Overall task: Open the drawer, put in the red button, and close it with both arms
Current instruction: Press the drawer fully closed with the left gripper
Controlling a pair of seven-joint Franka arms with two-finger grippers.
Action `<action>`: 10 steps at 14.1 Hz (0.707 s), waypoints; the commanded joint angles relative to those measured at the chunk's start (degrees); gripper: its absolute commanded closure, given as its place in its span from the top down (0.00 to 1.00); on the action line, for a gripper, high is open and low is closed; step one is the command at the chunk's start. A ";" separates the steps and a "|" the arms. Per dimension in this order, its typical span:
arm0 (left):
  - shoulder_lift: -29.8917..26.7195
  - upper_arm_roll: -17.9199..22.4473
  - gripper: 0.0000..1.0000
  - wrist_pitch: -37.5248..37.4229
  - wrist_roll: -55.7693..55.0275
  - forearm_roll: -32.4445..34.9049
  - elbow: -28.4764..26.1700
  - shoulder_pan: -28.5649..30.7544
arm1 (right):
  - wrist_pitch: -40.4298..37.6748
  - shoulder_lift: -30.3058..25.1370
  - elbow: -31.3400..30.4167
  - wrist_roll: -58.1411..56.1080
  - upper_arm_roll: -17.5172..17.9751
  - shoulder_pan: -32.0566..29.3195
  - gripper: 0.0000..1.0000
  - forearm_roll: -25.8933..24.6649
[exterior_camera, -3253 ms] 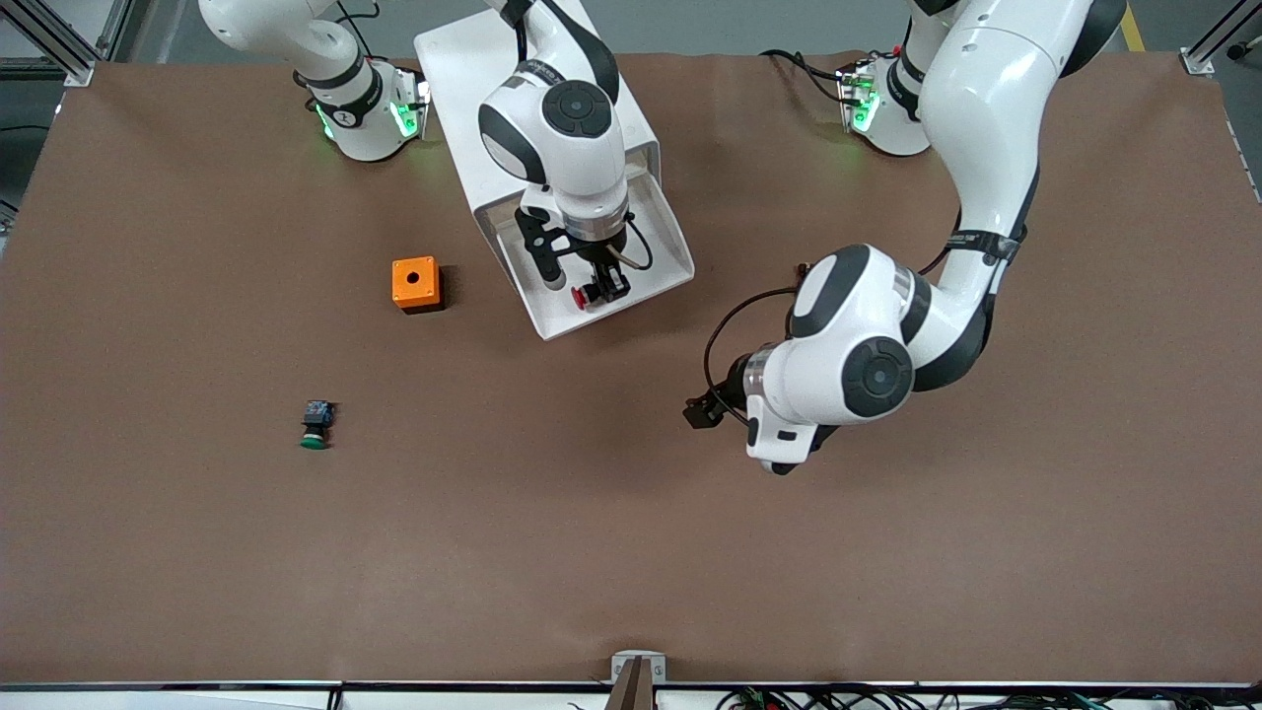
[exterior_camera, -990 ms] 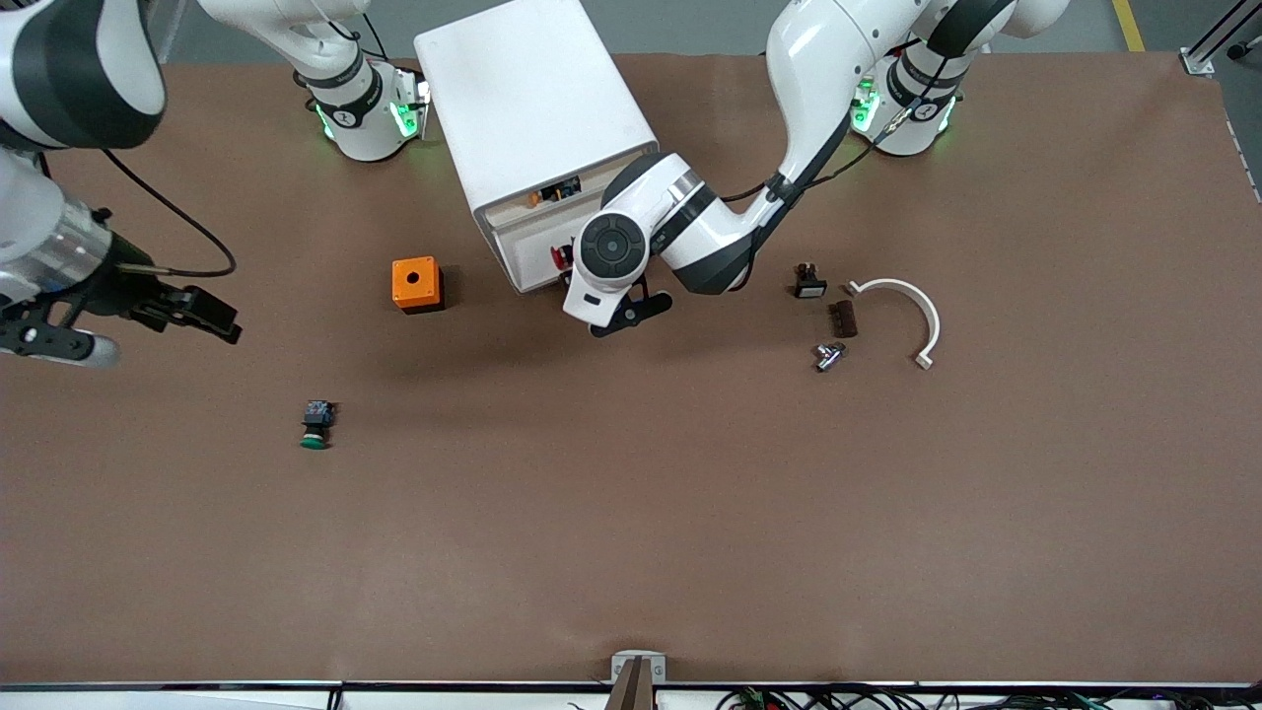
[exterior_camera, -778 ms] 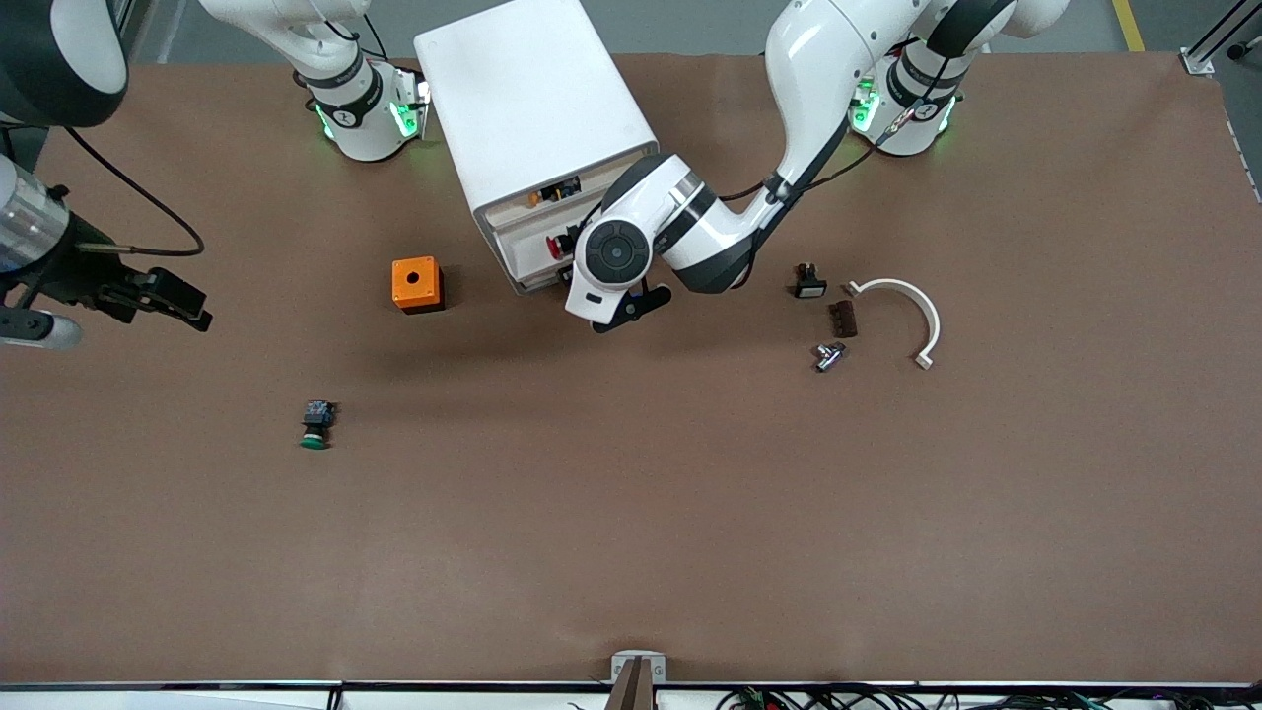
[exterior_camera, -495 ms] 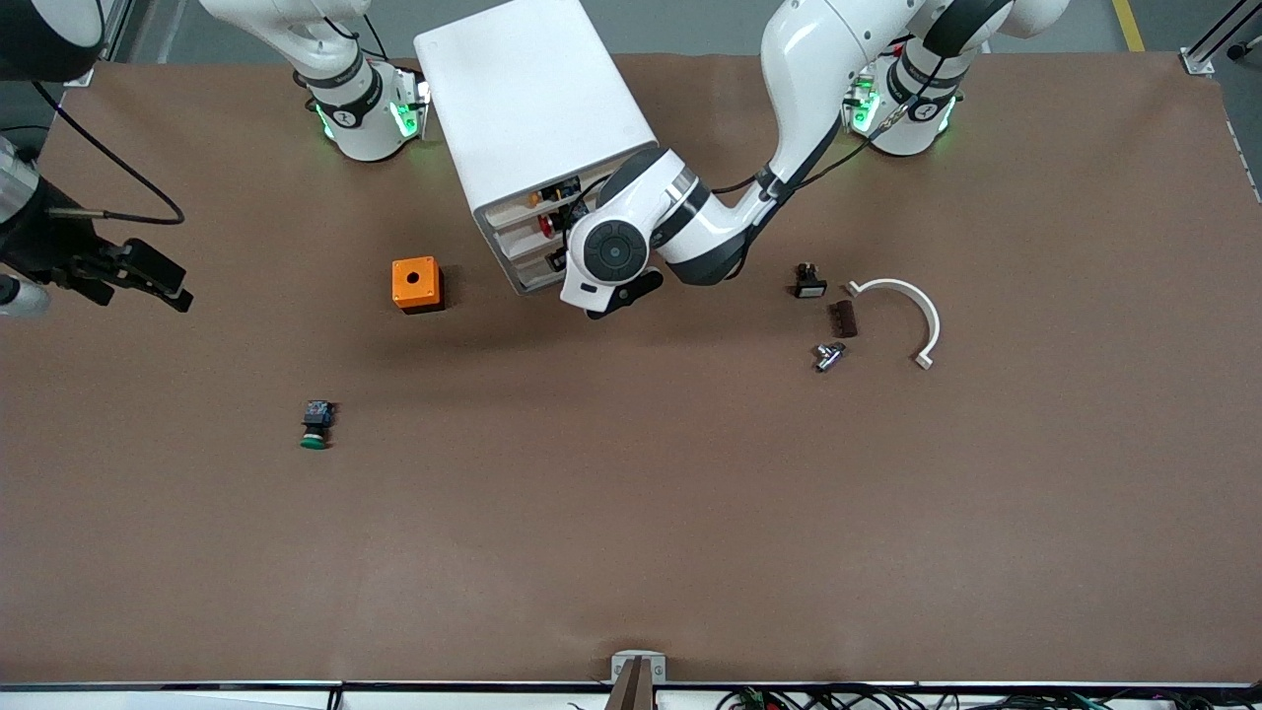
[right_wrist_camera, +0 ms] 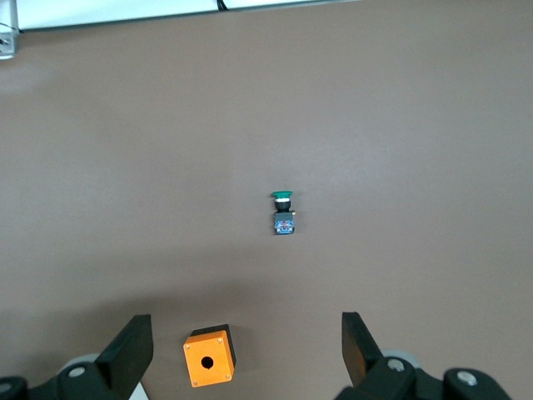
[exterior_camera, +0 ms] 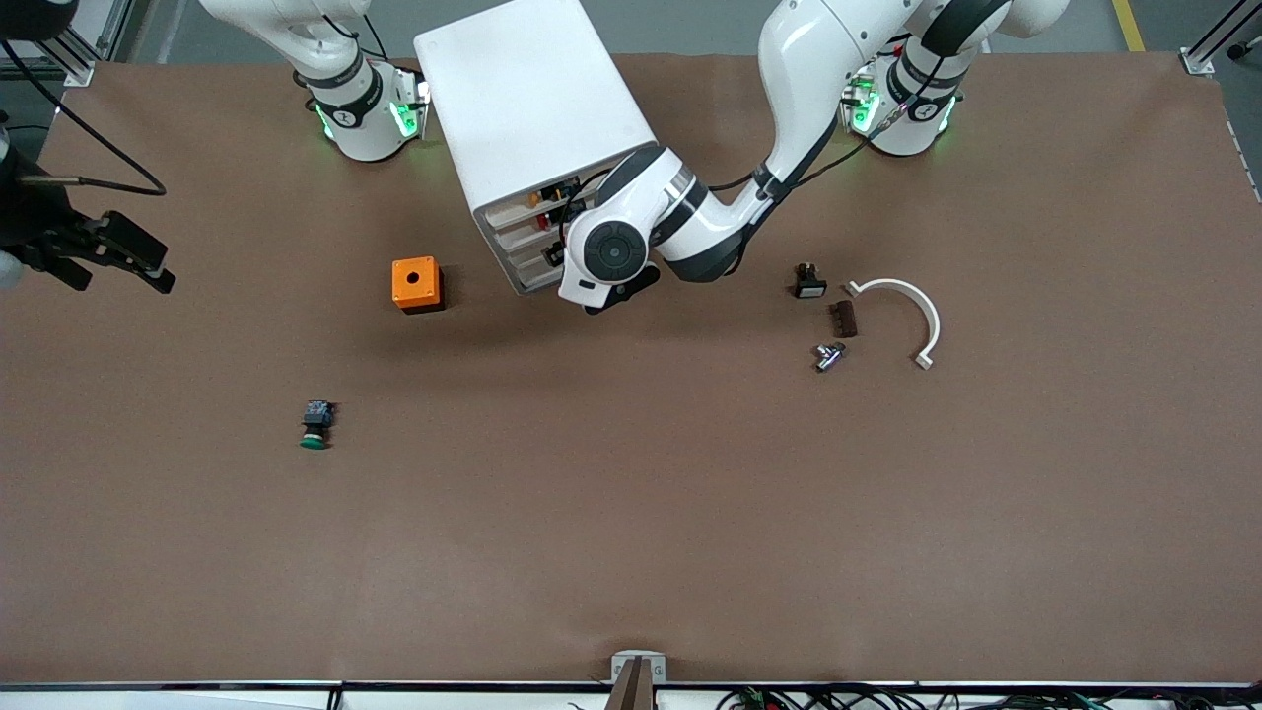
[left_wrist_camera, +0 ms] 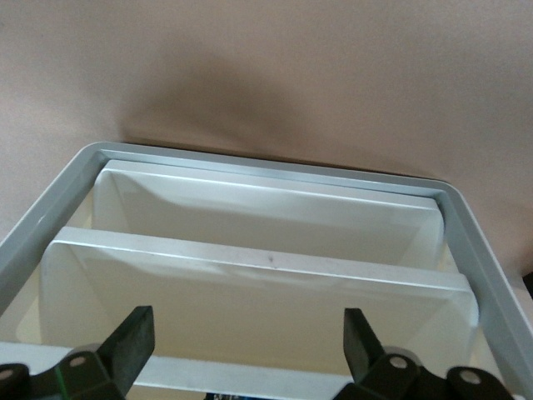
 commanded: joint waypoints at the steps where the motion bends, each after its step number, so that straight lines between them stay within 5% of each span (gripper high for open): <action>1: -0.93 -0.10 1.00 0.45 -1.11 -0.71 0.04 0.33 | -2.04 0.03 2.52 -0.59 0.83 -1.78 1.00 -0.17; 5: -3.65 0.95 1.00 -0.16 -0.77 2.79 1.09 3.75 | 0.14 0.03 0.16 -0.06 0.83 -2.74 1.00 -0.08; 10: -11.73 1.13 1.00 -0.43 1.50 7.29 2.23 15.33 | 6.04 -0.67 -5.65 0.03 0.83 -2.83 1.00 0.01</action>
